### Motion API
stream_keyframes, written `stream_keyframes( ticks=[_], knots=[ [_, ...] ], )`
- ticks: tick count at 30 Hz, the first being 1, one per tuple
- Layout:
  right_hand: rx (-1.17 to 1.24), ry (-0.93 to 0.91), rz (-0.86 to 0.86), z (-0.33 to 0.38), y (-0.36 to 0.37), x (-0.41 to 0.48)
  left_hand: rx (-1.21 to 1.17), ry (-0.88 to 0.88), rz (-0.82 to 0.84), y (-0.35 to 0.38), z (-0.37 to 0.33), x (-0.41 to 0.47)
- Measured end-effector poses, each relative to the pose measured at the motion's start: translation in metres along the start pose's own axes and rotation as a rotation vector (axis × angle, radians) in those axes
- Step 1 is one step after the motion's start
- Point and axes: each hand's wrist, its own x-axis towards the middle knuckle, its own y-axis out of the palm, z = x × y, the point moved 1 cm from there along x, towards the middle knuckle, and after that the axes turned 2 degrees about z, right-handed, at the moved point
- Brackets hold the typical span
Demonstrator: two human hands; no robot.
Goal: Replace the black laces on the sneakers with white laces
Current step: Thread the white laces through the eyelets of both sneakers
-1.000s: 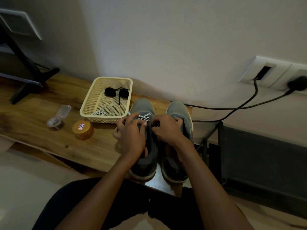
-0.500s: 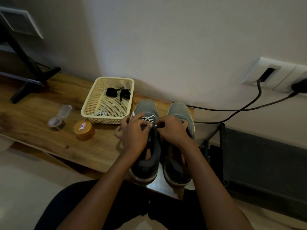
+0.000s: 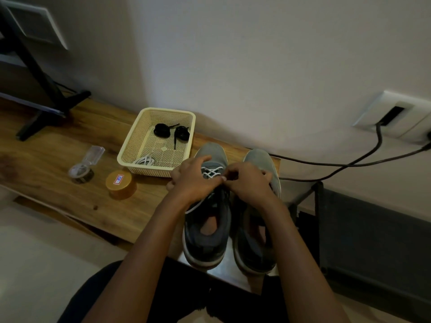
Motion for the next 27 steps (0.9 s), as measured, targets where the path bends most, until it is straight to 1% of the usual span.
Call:
stream_keyframes(
  ticks=[5, 9, 14, 16, 18, 19, 21, 22, 23, 25, 27],
  knots=[
    [-0.004, 0.006, -0.022, -0.002, 0.003, 0.001, 0.004, 0.030, 0.059, -0.007, 0.005, -0.002],
    [-0.047, 0.030, -0.044, 0.000, 0.002, 0.000, 0.076, 0.025, 0.049, -0.010, 0.002, -0.006],
    [0.126, 0.130, -0.174, -0.007, -0.005, 0.006, 0.110, 0.010, 0.059, -0.013, 0.004, -0.005],
    [0.172, 0.118, -0.213, -0.006, -0.005, 0.006, 0.112, 0.015, 0.067, -0.011, 0.006, -0.003],
    [0.156, 0.077, -0.230, -0.003, -0.005, 0.006, 0.030, 0.018, 0.037, -0.010, 0.010, 0.000],
    [0.123, 0.050, -0.226, -0.002, -0.005, 0.006, -0.037, 0.016, -0.005, -0.012, 0.012, 0.000],
    [0.034, 0.019, -0.149, -0.002, -0.003, 0.005, -0.152, 0.047, -0.120, -0.017, 0.011, 0.000],
    [-0.028, 0.024, -0.098, -0.001, -0.003, 0.003, -0.174, 0.080, -0.155, -0.020, 0.010, -0.001],
    [-0.088, 0.043, -0.057, 0.000, -0.003, 0.000, -0.173, 0.116, -0.156, -0.023, 0.008, -0.002],
    [-0.151, 0.065, -0.020, 0.002, -0.004, -0.003, -0.083, 0.182, -0.067, -0.025, 0.003, -0.008],
    [-0.126, 0.067, -0.027, 0.003, -0.005, -0.005, 0.072, 0.191, 0.064, -0.022, 0.001, -0.013]
  ],
)
